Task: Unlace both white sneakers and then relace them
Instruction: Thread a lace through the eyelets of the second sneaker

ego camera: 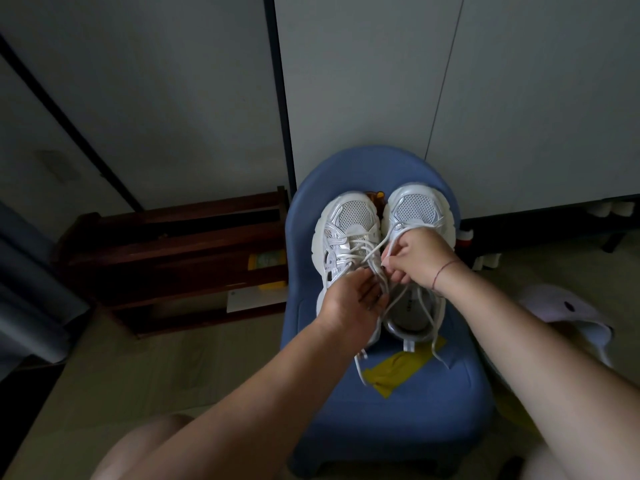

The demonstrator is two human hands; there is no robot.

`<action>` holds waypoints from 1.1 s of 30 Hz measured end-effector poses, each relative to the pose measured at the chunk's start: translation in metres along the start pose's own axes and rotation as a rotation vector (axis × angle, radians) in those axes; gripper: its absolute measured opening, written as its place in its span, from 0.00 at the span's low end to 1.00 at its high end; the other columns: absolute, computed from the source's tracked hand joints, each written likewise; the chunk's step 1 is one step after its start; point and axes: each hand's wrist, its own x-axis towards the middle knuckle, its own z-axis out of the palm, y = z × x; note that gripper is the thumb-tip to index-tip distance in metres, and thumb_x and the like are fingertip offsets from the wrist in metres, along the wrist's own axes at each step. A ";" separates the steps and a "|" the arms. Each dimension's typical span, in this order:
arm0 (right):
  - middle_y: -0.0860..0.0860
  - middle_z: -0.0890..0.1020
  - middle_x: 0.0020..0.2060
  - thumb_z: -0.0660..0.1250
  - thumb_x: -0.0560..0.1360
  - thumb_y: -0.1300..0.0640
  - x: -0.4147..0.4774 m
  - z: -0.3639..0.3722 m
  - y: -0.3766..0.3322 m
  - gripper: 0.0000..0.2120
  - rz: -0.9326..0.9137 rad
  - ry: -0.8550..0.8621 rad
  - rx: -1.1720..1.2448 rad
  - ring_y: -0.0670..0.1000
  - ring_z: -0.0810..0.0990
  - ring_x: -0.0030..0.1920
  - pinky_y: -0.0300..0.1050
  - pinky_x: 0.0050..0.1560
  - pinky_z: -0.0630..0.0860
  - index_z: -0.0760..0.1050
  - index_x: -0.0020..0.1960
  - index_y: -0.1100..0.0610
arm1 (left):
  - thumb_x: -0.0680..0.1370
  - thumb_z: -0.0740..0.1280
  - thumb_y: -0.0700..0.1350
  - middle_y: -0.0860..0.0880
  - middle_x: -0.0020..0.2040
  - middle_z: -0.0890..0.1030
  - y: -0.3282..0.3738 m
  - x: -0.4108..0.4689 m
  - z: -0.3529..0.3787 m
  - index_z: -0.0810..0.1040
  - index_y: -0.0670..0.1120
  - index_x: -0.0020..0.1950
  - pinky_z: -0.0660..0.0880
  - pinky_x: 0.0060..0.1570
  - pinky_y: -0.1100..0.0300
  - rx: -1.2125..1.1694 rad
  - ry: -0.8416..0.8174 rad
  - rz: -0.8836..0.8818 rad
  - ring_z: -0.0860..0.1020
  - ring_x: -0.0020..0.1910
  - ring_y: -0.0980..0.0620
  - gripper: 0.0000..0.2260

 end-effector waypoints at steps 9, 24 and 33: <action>0.55 0.84 0.39 0.70 0.72 0.57 -0.005 0.008 -0.003 0.06 -0.089 0.146 -0.195 0.55 0.81 0.43 0.50 0.50 0.78 0.83 0.42 0.59 | 0.84 0.56 0.38 0.44 0.39 0.76 -0.005 0.021 -0.008 0.75 0.38 0.46 0.77 0.27 0.64 -0.147 0.059 -0.073 0.74 0.38 0.51 0.11; 0.50 0.82 0.35 0.77 0.64 0.63 -0.006 0.003 0.012 0.11 -0.132 0.034 -0.100 0.51 0.80 0.39 0.50 0.48 0.79 0.77 0.41 0.58 | 0.79 0.66 0.35 0.48 0.24 0.77 -0.016 0.038 -0.011 0.77 0.39 0.37 0.71 0.22 0.68 0.137 0.076 0.036 0.74 0.20 0.57 0.10; 0.46 0.80 0.33 0.77 0.64 0.64 -0.003 0.002 0.013 0.15 -0.135 0.007 -0.057 0.45 0.78 0.35 0.45 0.48 0.77 0.78 0.48 0.55 | 0.78 0.66 0.34 0.40 0.43 0.79 0.022 0.000 -0.039 0.79 0.37 0.45 0.78 0.48 0.61 1.021 -0.290 -0.076 0.78 0.41 0.48 0.03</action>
